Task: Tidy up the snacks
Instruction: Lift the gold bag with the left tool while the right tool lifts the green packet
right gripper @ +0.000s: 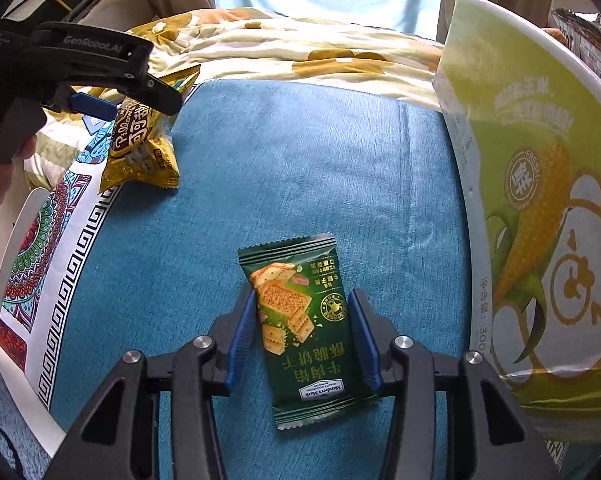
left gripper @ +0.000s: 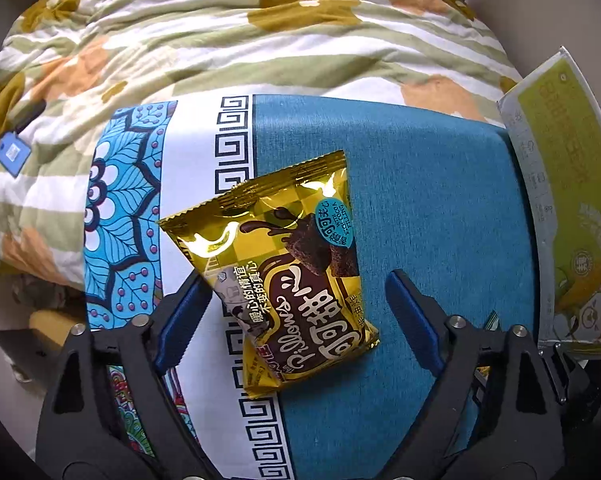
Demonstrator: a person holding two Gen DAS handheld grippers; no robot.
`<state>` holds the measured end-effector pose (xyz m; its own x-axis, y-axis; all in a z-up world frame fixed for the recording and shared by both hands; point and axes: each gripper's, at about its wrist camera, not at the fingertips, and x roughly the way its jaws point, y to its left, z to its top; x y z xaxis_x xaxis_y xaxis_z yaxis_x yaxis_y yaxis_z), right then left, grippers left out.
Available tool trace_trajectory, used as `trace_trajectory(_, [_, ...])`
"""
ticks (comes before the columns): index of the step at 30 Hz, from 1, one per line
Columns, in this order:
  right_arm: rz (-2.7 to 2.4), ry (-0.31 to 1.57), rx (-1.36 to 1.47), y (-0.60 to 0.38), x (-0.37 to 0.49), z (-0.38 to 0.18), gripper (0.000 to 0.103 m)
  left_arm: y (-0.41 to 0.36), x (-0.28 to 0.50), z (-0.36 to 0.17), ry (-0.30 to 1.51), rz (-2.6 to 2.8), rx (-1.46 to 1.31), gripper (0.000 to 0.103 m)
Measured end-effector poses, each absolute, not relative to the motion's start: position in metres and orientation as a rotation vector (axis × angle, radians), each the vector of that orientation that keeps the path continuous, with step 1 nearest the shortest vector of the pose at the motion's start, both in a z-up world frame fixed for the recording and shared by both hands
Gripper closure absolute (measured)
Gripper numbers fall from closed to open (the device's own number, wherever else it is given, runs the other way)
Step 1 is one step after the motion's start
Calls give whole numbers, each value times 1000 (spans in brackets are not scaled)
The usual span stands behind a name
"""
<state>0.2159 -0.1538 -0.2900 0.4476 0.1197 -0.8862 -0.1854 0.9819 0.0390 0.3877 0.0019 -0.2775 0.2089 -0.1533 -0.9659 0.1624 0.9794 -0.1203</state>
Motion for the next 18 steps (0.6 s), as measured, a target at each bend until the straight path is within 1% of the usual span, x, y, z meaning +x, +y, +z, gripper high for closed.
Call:
trace_trajectory(1, [191, 1090, -68, -154, 216, -290, 60, 2, 388, -281, 1352, -217, 4, 28])
trace_trajectory(2, [192, 1090, -68, -154, 216, -290, 60, 2, 387, -283, 1360, -217, -2, 34])
trace_trajectory(3, [193, 1090, -67, -155, 217, -290, 60, 3, 385, -285, 1367, -216, -5, 45])
trace_trajectory(4, [194, 1090, -66, -155, 217, -290, 60, 4, 384, -287, 1375, -217, -6, 47])
trace_trajectory(7, [194, 1089, -72, -155, 216, -290, 60, 6, 381, -286, 1367, -232, -7, 49])
trace_trajectory(8, [192, 1088, -74, -155, 216, -290, 60, 7, 380, -285, 1366, -237, -11, 53])
trace_trajectory(13, [177, 1080, -69, -155, 214, -288, 60, 13, 368, -273, 1349, -252, -22, 53])
trace_trajectory(18, [157, 1056, -36, -159, 207, -274, 60, 13, 351, -237, 1271, -291, 21, 53])
